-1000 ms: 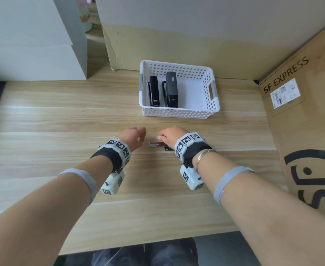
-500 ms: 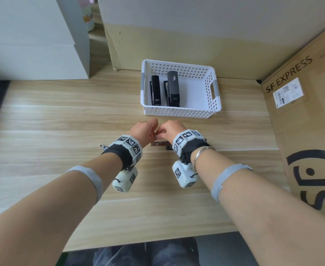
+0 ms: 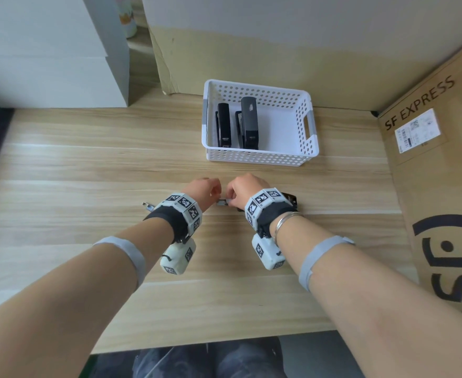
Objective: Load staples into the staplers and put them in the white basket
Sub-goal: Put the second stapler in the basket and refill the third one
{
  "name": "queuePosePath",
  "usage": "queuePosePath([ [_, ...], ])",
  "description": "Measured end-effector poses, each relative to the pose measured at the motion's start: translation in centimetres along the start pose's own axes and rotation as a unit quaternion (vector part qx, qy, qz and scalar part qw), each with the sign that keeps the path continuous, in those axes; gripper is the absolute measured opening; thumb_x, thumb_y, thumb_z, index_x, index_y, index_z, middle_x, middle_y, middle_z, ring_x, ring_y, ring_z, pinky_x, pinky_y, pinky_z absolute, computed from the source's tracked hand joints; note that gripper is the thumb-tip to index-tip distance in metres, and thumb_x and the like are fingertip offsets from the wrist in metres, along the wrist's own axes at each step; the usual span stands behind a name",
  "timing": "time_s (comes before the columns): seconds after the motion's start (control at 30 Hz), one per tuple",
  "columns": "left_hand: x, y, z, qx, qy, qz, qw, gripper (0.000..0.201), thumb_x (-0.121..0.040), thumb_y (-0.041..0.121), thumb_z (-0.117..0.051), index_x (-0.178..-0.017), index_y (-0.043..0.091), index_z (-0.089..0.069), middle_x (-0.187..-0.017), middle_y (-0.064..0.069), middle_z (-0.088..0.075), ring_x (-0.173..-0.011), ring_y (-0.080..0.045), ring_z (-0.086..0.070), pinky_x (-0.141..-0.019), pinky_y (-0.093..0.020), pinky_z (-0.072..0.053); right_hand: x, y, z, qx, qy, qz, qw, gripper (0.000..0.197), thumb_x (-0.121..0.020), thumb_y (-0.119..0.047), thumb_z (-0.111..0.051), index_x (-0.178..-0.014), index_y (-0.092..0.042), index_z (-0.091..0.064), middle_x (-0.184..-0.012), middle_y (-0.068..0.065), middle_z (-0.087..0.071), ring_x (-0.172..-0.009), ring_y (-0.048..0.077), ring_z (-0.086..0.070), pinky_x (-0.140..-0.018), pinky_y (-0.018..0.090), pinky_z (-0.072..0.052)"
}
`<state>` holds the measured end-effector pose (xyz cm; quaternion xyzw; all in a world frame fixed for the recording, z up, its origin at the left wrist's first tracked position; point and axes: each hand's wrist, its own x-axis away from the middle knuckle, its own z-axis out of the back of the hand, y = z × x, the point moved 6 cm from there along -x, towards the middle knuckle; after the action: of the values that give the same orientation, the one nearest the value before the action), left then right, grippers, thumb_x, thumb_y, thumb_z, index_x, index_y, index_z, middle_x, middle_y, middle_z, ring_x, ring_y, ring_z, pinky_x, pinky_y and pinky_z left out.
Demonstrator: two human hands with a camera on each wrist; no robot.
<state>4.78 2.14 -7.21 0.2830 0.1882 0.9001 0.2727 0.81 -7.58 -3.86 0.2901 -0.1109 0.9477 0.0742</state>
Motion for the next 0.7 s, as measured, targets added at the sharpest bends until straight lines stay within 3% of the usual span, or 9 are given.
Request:
queuePosePath([
  [0.1,0.0,-0.5,-0.9,0.004,-0.039,0.021,0.999,0.022,-0.089,0.023,-0.052,-0.105,0.012,-0.062,-0.108,-0.01,-0.069,-0.1,-0.029,-0.061,-0.083,-0.034,-0.047,0.0,-0.2,0.0,0.035,0.022,0.011,0.999,0.021,-0.089,-0.028,-0.06,-0.108,-0.026,-0.069,-0.109,-0.003,-0.07,-0.106,0.02,-0.062,-0.092,0.031,-0.047],
  [0.27,0.0,-0.7,-1.0,0.032,-0.045,0.035,0.998,0.022,-0.089,0.022,-0.052,-0.104,0.009,-0.063,-0.108,-0.011,-0.069,-0.101,-0.029,-0.061,-0.085,-0.035,-0.047,-0.6,-0.3,-0.4,0.071,0.028,0.018,0.997,0.019,-0.09,-0.032,-0.059,-0.105,-0.026,-0.069,-0.108,-0.004,-0.069,-0.111,0.019,-0.057,-0.1,0.035,-0.037],
  [0.7,0.1,-0.5,-0.7,0.036,-0.05,0.033,0.998,0.022,-0.089,0.02,-0.053,-0.105,0.008,-0.063,-0.109,-0.011,-0.068,-0.102,-0.028,-0.061,-0.087,-0.035,-0.048,-1.0,-0.5,-0.7,0.107,0.015,0.027,0.994,0.018,-0.092,-0.033,-0.055,-0.098,-0.026,-0.071,-0.102,-0.005,-0.069,-0.114,0.018,-0.051,-0.1,0.042,-0.032],
])
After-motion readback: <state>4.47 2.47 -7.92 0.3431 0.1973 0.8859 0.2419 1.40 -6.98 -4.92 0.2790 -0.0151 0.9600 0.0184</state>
